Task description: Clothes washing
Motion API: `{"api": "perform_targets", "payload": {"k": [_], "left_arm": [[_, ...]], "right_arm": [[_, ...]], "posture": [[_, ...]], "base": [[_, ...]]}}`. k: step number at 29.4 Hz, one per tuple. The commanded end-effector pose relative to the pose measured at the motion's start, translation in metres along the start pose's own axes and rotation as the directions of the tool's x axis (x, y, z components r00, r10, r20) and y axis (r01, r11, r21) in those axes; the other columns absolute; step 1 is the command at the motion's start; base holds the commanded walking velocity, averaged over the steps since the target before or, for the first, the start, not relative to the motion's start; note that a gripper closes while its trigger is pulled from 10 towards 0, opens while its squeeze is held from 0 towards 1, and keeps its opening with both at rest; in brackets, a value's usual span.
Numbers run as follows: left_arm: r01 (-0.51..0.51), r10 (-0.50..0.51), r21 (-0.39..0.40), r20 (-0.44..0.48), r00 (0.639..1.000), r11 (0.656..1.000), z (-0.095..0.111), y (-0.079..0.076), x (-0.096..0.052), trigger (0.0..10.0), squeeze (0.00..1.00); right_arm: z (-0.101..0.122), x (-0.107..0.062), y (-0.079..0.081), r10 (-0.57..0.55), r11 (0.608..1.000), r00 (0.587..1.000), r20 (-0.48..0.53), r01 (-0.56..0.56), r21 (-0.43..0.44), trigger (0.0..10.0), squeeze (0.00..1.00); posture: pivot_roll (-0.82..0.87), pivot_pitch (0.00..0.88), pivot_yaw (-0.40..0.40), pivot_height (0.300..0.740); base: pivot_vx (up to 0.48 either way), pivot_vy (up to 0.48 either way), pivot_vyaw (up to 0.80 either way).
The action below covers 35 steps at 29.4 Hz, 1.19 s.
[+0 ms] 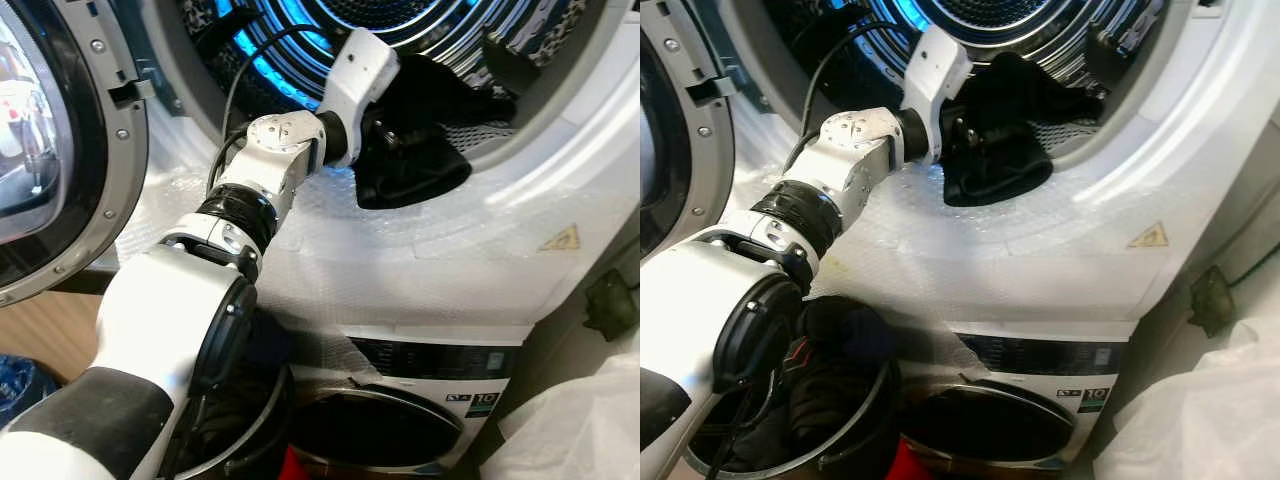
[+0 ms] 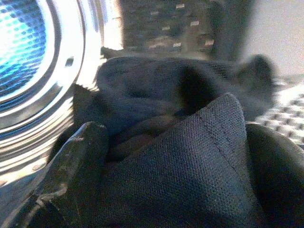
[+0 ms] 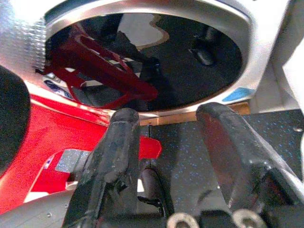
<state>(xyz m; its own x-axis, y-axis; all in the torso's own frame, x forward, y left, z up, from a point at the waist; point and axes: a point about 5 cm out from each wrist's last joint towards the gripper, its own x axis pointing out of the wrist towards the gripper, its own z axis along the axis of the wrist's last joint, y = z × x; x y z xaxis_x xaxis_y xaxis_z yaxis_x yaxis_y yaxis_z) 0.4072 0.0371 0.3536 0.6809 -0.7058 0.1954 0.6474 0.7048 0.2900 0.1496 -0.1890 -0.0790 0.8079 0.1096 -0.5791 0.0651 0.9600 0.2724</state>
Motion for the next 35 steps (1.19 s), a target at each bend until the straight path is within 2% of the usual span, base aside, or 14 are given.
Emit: {"api": "perform_targets", "payload": {"k": [1, 3, 6, 10, 11, 12, 14, 20, 24, 27, 32, 33, 34, 35], "left_arm": [[-0.090, 0.091, 0.031, -0.046, 0.995, 0.995, -0.002, 0.013, -0.006, 10.0, 0.00], [-0.239, 0.243, 0.067, -0.047, 0.969, 0.969, 0.000, 0.029, -0.012, 10.0, 0.00], [-0.368, 0.370, 0.073, -0.025, 0.929, 0.927, 0.007, 0.047, -0.022, 10.0, 0.00], [-0.402, 0.403, 0.056, -0.011, 0.915, 0.914, 0.010, 0.053, -0.026, 10.0, 0.00], [-0.398, 0.398, 0.015, 0.012, 0.917, 0.917, 0.014, 0.056, -0.028, 10.0, 0.00], [-0.334, 0.335, -0.035, 0.059, 0.940, 0.942, 0.022, 0.053, -0.025, 10.0, 0.00], [-0.226, 0.231, -0.056, 0.122, 0.965, 0.972, 0.033, 0.046, -0.021, 10.0, 0.00], [-0.009, 0.014, -0.025, 0.196, 0.980, 1.000, 0.049, 0.032, -0.016, 10.0, 0.00], [0.287, -0.286, 0.036, 0.260, 0.922, 0.957, 0.062, 0.015, -0.016, 10.0, 0.00], [0.322, -0.324, 0.056, 0.277, 0.904, 0.945, 0.065, 0.012, -0.016, 10.0, 0.00], [0.207, -0.250, 0.220, 0.190, 0.949, 0.953, 0.060, 0.007, -0.011, 10.0, 0.00], [0.099, -0.155, 0.288, 0.179, 0.972, 0.953, 0.060, 0.010, -0.010, 10.0, 0.00], [0.099, -0.155, 0.288, 0.179, 0.972, 0.953, 0.060, 0.010, -0.010, 10.0, 0.00], [-0.052, -0.023, 0.371, 0.194, 0.981, 0.927, 0.059, 0.014, -0.010, 10.0, 0.00]], "right_arm": [[0.000, -0.001, 0.000, -0.005, 1.000, 1.000, 0.012, 0.005, 0.003, 10.0, 0.00], [-0.001, -0.002, -0.001, -0.005, 1.000, 1.000, 0.010, 0.005, -0.002, 10.0, 0.00], [-0.001, -0.002, -0.001, -0.004, 1.000, 1.000, 0.007, 0.004, -0.008, 10.0, 0.00], [-0.002, -0.003, 0.000, -0.004, 1.000, 1.000, 0.008, 0.004, -0.008, 10.0, 0.00], [-0.002, -0.003, 0.000, -0.005, 1.000, 1.000, 0.008, 0.005, -0.008, 10.0, 0.00], [-0.003, -0.004, 0.000, -0.011, 1.000, 1.000, 0.009, 0.011, -0.007, 10.0, 0.00], [-0.003, -0.004, -0.001, -0.018, 1.000, 1.000, 0.010, 0.018, -0.005, 10.0, 0.00], [0.001, -0.001, -0.001, -0.022, 1.000, 1.000, 0.017, 0.022, -0.007, 10.0, 0.00], [0.007, 0.005, 0.002, -0.012, 1.000, 1.000, 0.024, 0.012, -0.014, 10.0, 0.00], [0.010, 0.007, 0.004, -0.008, 1.000, 1.000, 0.024, 0.008, -0.015, 10.0, 0.00], [0.015, 0.012, 0.008, 0.003, 1.000, 0.999, 0.034, -0.003, -0.010, 10.0, 0.00], [0.015, 0.013, 0.009, 0.002, 1.000, 1.000, 0.031, -0.001, -0.009, 10.0, 0.00], [0.015, 0.013, 0.009, 0.002, 1.000, 1.000, 0.031, -0.001, -0.009, 10.0, 0.00], [0.016, 0.015, 0.010, 0.001, 1.000, 1.000, 0.025, -0.001, -0.005, 10.0, 0.00]], "posture": [[-0.24, 0.050, 0.130, 0.740], [-0.25, 0.047, 0.125, 0.740], [-0.25, 0.048, 0.124, 0.740], [-0.25, 0.052, 0.123, 0.740], [-0.26, 0.056, 0.123, 0.740], [-0.25, 0.057, 0.121, 0.740], [-0.24, 0.060, 0.119, 0.740], [-0.22, 0.055, 0.114, 0.740], [-0.19, 0.044, 0.108, 0.740], [-0.19, 0.039, 0.111, 0.740], [-0.18, 0.023, 0.112, 0.740], [-0.15, 0.011, 0.117, 0.740], [-0.15, 0.011, 0.117, 0.740], [-0.12, 0.007, 0.117, 0.740]], "base": [[0.000, 0.000, 0.00], [0.000, 0.000, 0.00], [0.000, 0.000, 0.00], [0.000, 0.000, 0.00], [0.000, 0.000, 0.00], [0.000, 0.000, 0.00], [0.000, 0.000, 0.00], [0.000, 0.000, 0.00], [0.000, 0.000, 0.00], [0.000, 0.000, 0.00], [0.000, 0.000, 0.00], [0.000, 0.000, 0.00], [0.000, 0.000, 0.00], [0.000, 0.000, 0.00]]}}
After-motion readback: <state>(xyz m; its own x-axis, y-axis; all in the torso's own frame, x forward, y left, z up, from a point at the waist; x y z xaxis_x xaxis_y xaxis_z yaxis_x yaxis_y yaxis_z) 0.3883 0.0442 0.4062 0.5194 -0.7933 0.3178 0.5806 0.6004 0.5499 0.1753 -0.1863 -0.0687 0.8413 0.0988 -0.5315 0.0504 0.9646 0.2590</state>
